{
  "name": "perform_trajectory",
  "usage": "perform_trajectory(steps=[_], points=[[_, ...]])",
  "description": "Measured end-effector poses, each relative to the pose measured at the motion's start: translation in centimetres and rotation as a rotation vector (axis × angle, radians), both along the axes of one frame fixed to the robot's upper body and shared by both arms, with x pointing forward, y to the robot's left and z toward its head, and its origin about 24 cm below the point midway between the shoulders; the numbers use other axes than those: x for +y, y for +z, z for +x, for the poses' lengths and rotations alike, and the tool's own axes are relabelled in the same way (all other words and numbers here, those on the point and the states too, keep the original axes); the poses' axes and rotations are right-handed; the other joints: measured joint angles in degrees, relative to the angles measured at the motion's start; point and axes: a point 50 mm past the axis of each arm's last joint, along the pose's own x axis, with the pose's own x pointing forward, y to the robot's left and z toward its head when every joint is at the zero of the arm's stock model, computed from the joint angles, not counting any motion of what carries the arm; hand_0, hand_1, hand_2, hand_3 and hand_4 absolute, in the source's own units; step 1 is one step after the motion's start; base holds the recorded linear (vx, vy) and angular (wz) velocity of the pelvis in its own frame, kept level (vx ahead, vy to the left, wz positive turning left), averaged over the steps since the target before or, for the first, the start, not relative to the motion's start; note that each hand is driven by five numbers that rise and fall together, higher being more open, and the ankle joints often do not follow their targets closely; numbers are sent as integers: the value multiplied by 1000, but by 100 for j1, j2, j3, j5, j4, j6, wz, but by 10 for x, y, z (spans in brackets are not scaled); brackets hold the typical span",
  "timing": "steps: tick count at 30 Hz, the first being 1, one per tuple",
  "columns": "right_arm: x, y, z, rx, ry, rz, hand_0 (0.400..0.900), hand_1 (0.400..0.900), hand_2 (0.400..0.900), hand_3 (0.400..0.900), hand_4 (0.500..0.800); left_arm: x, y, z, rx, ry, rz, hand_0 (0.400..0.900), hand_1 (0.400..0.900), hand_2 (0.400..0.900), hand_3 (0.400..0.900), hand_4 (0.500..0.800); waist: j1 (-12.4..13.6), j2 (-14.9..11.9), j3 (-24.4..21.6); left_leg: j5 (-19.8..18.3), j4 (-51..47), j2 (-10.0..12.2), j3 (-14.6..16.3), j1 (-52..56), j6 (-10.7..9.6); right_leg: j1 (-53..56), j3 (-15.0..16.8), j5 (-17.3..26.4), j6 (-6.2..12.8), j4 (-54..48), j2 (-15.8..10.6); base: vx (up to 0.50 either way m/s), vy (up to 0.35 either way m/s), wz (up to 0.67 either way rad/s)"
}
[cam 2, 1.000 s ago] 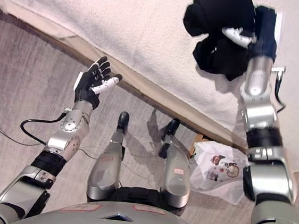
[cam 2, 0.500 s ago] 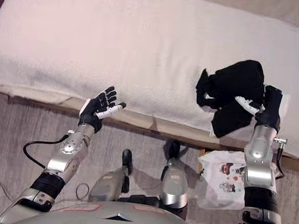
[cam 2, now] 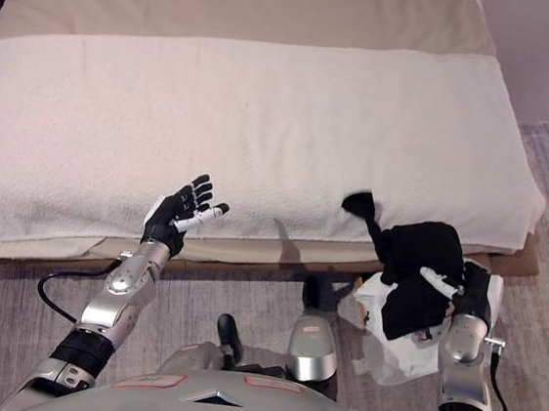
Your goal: Put the clothes on the bed into the basket.
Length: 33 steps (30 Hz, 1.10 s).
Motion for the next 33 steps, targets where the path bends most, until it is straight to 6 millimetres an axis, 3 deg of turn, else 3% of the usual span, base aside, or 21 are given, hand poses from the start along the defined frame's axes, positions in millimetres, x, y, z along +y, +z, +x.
perform_trajectory(steps=[9, 15, 20, 26, 33], points=[[-5, -41, -43, 165, -174, 141, 400, 400, 400, 400, 500, 1, -9, -12, 44, -11, -2, 900, 900, 900, 900, 800, -111, 47, -91, -38, -1, 0, 156, 160, 14, 91, 146, -17, 24, -47, 44, 13, 6, -11], [-14, -49, -64, 195, -293, 185, 400, 400, 400, 400, 500, 1, -11, -15, 53, -29, -10, 900, 900, 900, 900, 800, -133, 189, -175, -92, -3, -13, 219, 201, 49, 113, 221, -19, 32, -115, 41, 0, 1, -1], [-29, -38, -53, 166, -296, 143, 400, 400, 400, 400, 500, -1, -13, -17, 64, -35, -15, 900, 900, 900, 900, 800, -122, 380, -278, -113, -5, -24, 272, 140, 35, 109, 168, 52, 132, -280, 5, 5, -9, 6], [-67, -15, -38, 141, -350, 53, 400, 400, 400, 400, 500, -10, -16, -19, 76, -67, -32, 900, 900, 900, 900, 800, -84, 661, -273, -91, -4, -74, 137, 56, 22, 99, 28, 58, 133, -286, -73, 4, -29, 10], [-89, 3, -24, 105, -394, 27, 400, 400, 400, 400, 500, -16, -17, -18, 76, -87, -41, 900, 900, 900, 900, 800, 36, 835, -218, -87, -3, -95, 23, -17, 27, 87, -96, 75, 113, -307, -121, 16, -53, 11]])
